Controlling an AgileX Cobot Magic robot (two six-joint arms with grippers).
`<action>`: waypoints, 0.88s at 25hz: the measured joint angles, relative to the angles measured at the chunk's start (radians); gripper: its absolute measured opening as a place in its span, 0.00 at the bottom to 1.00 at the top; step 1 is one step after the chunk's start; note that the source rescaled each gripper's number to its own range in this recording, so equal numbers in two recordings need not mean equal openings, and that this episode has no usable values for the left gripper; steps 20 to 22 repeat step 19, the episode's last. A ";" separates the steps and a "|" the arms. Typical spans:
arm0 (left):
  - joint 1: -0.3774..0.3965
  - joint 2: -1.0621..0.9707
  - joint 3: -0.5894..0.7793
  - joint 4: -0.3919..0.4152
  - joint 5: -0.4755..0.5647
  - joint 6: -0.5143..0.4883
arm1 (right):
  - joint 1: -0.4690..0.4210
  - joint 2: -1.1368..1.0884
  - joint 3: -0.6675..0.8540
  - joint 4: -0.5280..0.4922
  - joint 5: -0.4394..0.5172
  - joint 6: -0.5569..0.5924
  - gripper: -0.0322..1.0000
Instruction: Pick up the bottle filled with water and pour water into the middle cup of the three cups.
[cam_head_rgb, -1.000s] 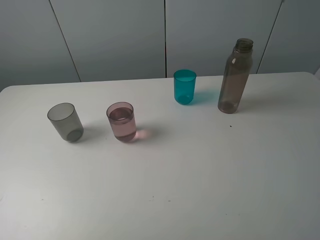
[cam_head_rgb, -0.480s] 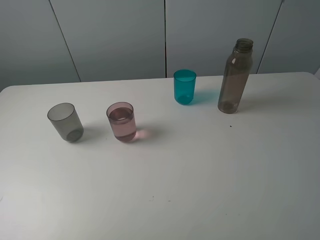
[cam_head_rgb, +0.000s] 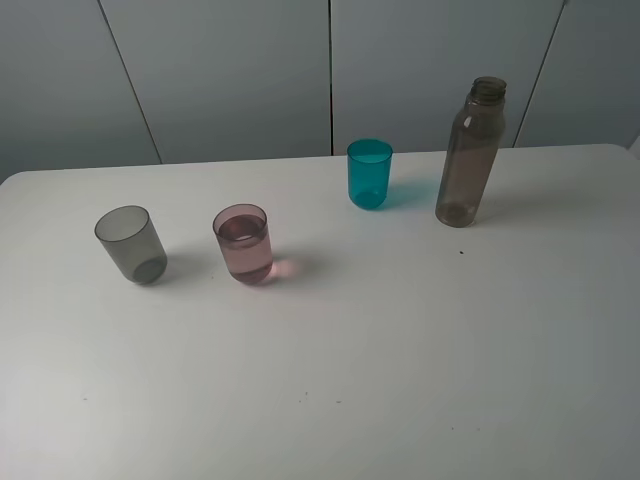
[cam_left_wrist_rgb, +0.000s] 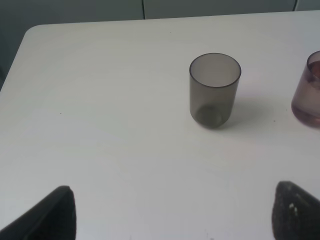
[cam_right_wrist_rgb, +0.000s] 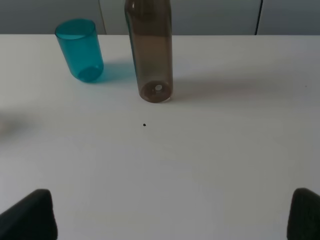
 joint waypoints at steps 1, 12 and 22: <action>0.000 0.000 0.000 0.000 0.000 0.000 | 0.000 0.000 0.000 0.000 0.000 0.000 1.00; 0.000 0.000 0.000 0.000 0.000 0.000 | 0.000 0.000 0.000 0.000 0.000 0.000 1.00; 0.000 0.000 0.000 0.000 0.000 0.000 | 0.000 0.000 0.000 0.000 0.000 0.000 1.00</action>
